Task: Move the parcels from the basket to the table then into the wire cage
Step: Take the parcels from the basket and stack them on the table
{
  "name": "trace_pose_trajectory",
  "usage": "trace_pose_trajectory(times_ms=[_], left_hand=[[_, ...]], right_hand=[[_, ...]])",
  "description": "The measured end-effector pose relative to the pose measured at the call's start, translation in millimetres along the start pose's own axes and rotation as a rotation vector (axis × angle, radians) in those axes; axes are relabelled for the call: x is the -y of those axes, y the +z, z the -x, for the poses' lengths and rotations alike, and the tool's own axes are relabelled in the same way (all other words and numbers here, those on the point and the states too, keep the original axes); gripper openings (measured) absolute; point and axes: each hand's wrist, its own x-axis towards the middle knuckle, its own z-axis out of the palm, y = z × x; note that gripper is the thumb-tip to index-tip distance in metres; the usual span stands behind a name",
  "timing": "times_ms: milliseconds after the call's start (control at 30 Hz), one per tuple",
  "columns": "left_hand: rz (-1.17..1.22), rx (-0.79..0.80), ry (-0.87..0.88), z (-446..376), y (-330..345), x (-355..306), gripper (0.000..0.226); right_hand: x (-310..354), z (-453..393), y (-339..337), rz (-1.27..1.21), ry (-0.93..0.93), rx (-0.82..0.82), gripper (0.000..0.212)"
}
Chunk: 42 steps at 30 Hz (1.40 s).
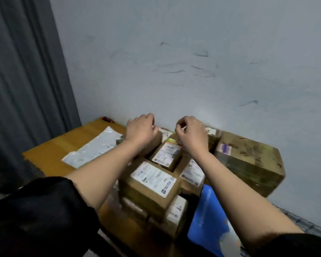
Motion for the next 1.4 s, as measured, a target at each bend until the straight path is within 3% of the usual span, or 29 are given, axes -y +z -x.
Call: trace_pose_trajectory(times_ms=[300,633,867,1000,1167,1300,1400], left_hand=[[-0.172,0.235,-0.390,180.9,-76.4,244.2,0.027],[-0.140,0.535,-0.803,373.5,-69.0,385.0,0.028],[-0.020,0.672,-0.985,444.1,-29.3,422.9,0.031],[0.003,0.757,-1.067,470.4,10.2,448.9,0.044],[0.024,0.860,-1.116,497.1,78.9,482.7,0.036],[0.081,0.960,-1.057,529.2,147.6,509.8,0.038],[0.076,1.012,-1.008,555.7,205.8,535.4,0.044]], right_hand=[[239.8,108.6,126.3,-0.102,-0.271,0.312,0.017],[355.9,272.3,249.4,0.053,-0.447,0.858,0.024],[366.7,328.1,313.9,0.107,-0.371,1.154,0.027],[360.6,355.0,363.2,0.082,-0.286,1.319,0.023],[344.0,403.3,434.7,0.067,-0.169,1.452,0.021],[320.4,450.0,487.9,0.100,-0.044,1.555,0.022],[302.9,486.8,531.8,0.022,0.157,1.556,0.020]])
